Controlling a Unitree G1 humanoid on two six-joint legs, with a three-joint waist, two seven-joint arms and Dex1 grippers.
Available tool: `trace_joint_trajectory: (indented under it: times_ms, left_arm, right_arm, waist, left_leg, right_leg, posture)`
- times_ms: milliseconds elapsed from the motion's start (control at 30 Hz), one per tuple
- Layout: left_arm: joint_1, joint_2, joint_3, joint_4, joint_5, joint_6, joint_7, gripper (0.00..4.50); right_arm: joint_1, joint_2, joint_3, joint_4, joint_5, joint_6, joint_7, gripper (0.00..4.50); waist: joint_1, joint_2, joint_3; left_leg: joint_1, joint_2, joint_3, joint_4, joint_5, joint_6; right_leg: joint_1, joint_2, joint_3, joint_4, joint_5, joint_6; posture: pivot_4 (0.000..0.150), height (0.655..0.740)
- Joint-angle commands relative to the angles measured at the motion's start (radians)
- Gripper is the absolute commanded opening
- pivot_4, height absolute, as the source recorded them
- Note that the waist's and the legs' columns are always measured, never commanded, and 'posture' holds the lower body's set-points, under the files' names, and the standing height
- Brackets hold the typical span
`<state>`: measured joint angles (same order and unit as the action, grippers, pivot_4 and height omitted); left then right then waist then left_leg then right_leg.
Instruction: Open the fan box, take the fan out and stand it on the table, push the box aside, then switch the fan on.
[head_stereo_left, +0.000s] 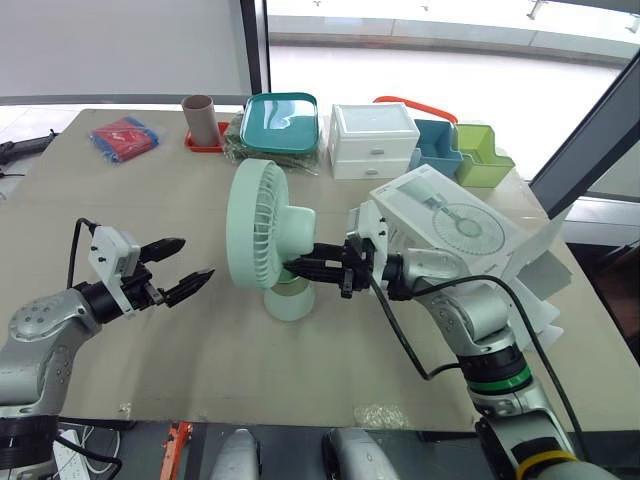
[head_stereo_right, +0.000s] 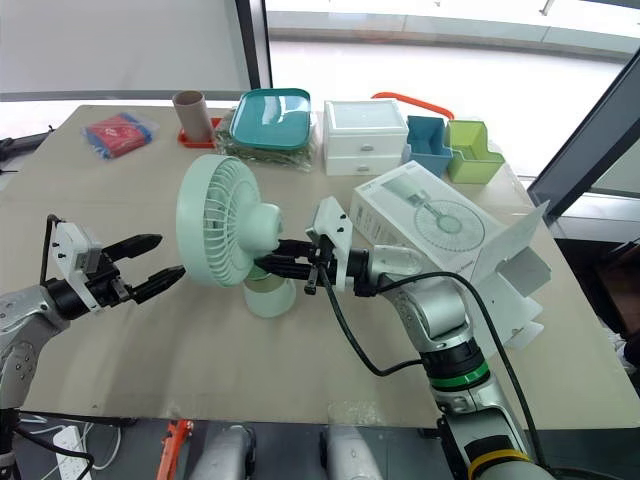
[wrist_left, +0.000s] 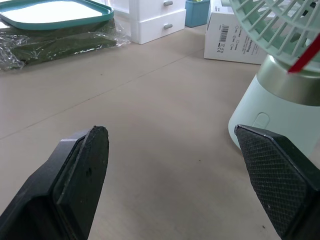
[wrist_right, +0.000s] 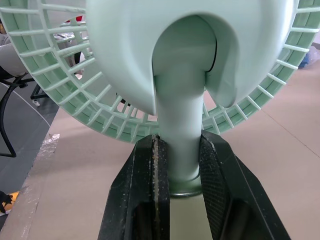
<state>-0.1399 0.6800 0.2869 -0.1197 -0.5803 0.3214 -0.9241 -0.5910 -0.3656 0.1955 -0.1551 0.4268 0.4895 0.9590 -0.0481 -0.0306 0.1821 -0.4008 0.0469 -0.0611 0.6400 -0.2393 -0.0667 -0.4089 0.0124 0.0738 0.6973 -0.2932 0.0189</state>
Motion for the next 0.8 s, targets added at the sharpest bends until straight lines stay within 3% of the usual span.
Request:
trace_joint_trajectory:
  times_ms: [33,233,300,767,800]
  left_arm:
    - [-0.012,0.003,0.022,-0.016,-0.033,0.006,-0.016,4.34]
    - [-0.015,-0.015,-0.021,0.012,0.055,-0.077,0.007,4.34]
    - [-0.005,-0.030,-0.029,0.010,0.046,-0.110,-0.029,4.13]
    - [-0.020,-0.057,-0.094,0.065,0.126,-0.105,0.013,4.13]
    - [-0.010,-0.050,-0.113,0.069,0.157,-0.111,0.018,3.91]
  right_arm:
    - [-0.032,0.009,-0.021,-0.022,0.014,-0.038,0.008,0.59]
    - [-0.034,0.010,-0.020,-0.024,0.019,-0.037,0.011,0.59]
    - [-0.036,0.011,-0.019,-0.025,0.019,-0.036,0.010,0.59]
    - [-0.045,0.018,-0.016,-0.021,0.015,-0.032,0.008,0.59]
    - [-0.046,0.019,-0.015,-0.018,0.014,-0.034,0.008,0.59]
  waist:
    - [0.000,0.000,0.000]
    - [0.000,0.000,0.000]
    - [0.000,0.000,0.000]
    - [0.000,0.000,0.000]
    - [0.000,0.000,0.000]
  left_leg:
    - [0.000,0.000,0.000,0.000,0.000,0.000]
    - [0.000,0.000,0.000,0.000,0.000,0.000]
    - [0.000,0.000,0.000,0.000,0.000,0.000]
    - [0.000,0.000,0.000,0.001,0.000,0.000]
    - [0.000,0.000,0.000,0.001,0.000,0.000]
  right_leg:
    - [0.000,0.000,0.000,0.000,0.000,0.000]
    - [0.000,0.000,0.000,0.000,0.000,0.000]
    - [0.000,0.000,0.000,0.000,0.000,0.000]
    - [0.000,0.000,0.000,0.001,0.000,0.000]
    - [0.000,0.000,0.000,0.001,0.000,0.000]
  posture:
    - [0.150,0.7400]
    - [0.150,0.7400]
    - [0.150,0.7400]
    - [0.150,0.7400]
    - [0.150,0.7400]
